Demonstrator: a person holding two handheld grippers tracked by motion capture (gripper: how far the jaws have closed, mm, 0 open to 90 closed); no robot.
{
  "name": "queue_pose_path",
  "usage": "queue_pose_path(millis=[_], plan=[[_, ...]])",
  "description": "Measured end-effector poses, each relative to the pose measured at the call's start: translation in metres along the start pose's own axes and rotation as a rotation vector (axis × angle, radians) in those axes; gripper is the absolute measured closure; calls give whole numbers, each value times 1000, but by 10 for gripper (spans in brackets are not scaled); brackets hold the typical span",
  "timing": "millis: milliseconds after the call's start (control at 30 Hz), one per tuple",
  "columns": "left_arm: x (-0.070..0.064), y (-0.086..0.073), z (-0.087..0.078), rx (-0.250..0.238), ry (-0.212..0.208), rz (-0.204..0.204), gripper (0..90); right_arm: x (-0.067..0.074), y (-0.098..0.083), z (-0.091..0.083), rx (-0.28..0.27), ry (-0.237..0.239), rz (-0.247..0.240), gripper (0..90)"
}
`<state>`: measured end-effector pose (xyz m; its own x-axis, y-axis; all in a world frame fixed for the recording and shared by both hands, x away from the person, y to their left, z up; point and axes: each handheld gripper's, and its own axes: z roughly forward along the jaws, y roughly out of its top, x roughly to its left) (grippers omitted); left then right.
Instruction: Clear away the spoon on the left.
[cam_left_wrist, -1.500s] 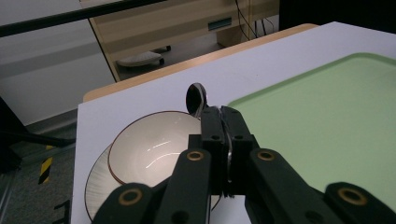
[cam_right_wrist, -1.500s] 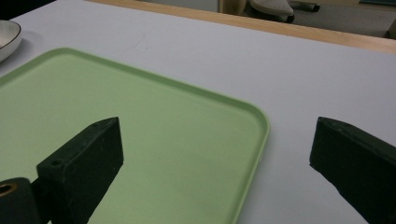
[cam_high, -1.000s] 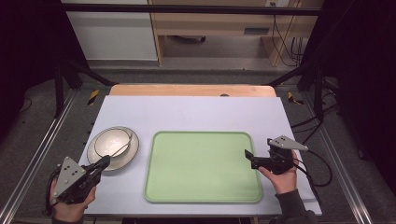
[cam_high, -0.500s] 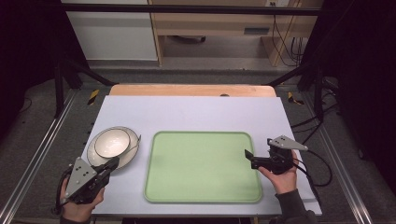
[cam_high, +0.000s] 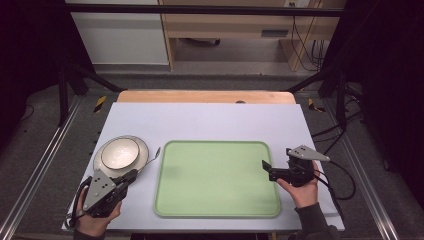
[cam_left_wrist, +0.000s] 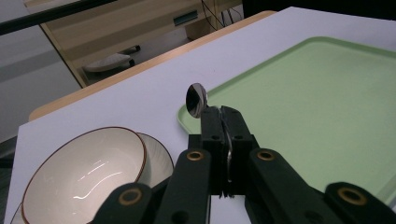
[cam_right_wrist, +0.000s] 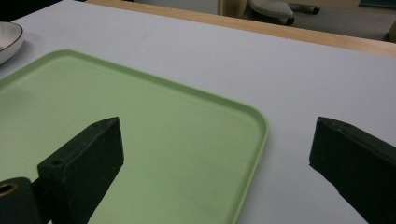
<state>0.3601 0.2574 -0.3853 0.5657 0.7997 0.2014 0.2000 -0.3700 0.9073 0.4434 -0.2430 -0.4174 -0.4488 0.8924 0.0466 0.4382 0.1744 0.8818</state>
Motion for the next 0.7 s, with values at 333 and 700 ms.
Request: queue_pose_path(millis=[333, 700], plan=[[-10, 2, 11, 25, -28, 14, 890, 0, 0, 0, 1, 0, 0, 34], [-20, 4, 25, 41, -54, 41, 890, 0, 0, 0, 0, 1, 0, 34]])
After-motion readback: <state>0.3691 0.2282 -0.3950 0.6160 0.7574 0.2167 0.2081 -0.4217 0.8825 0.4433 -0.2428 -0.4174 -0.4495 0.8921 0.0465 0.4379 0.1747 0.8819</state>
